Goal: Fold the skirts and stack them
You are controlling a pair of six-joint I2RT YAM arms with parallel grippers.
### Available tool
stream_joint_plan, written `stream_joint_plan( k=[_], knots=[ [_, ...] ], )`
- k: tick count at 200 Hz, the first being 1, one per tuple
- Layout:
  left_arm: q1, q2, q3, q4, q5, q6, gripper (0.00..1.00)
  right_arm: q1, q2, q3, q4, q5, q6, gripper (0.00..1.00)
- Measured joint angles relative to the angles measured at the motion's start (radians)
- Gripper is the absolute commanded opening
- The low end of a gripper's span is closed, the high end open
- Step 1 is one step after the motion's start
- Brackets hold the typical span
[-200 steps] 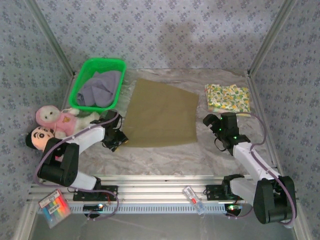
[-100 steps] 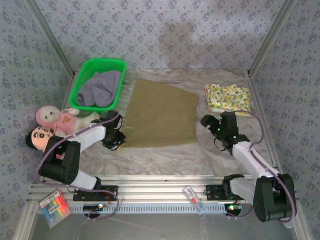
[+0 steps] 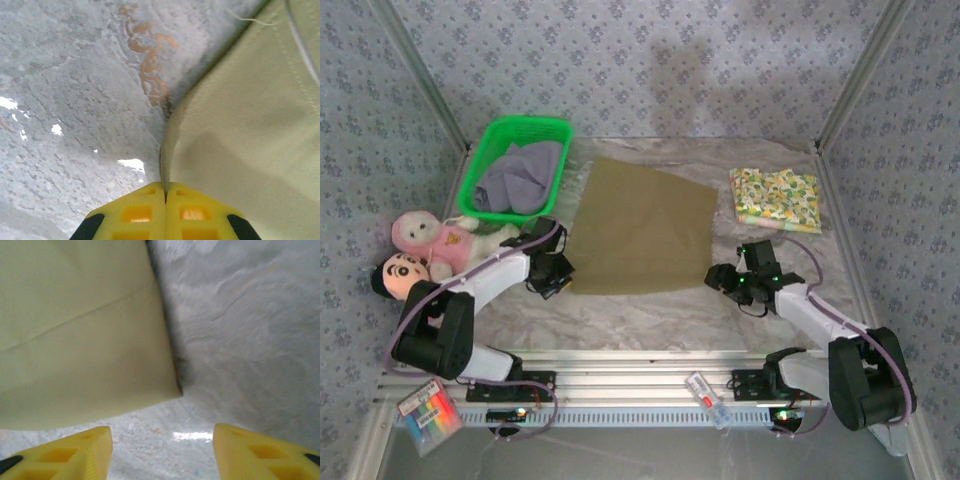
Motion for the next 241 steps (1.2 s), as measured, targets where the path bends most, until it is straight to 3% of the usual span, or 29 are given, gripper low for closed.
stream_joint_plan(
  k=[37, 104, 241],
  knots=[
    [0.000, -0.006, 0.000, 0.005, 0.000, -0.012, 0.00, 0.033, 0.054, 0.000, 0.035, 0.031, 0.051, 0.37],
    [0.000, -0.006, 0.000, 0.015, 0.000, -0.022, 0.00, 0.050, 0.132, 0.008, 0.105, 0.080, 0.116, 0.35],
    [0.000, -0.006, 0.000, 0.018, 0.001, -0.022, 0.00, 0.056, 0.140, 0.011, 0.157, 0.088, 0.175, 0.33]
  ],
)
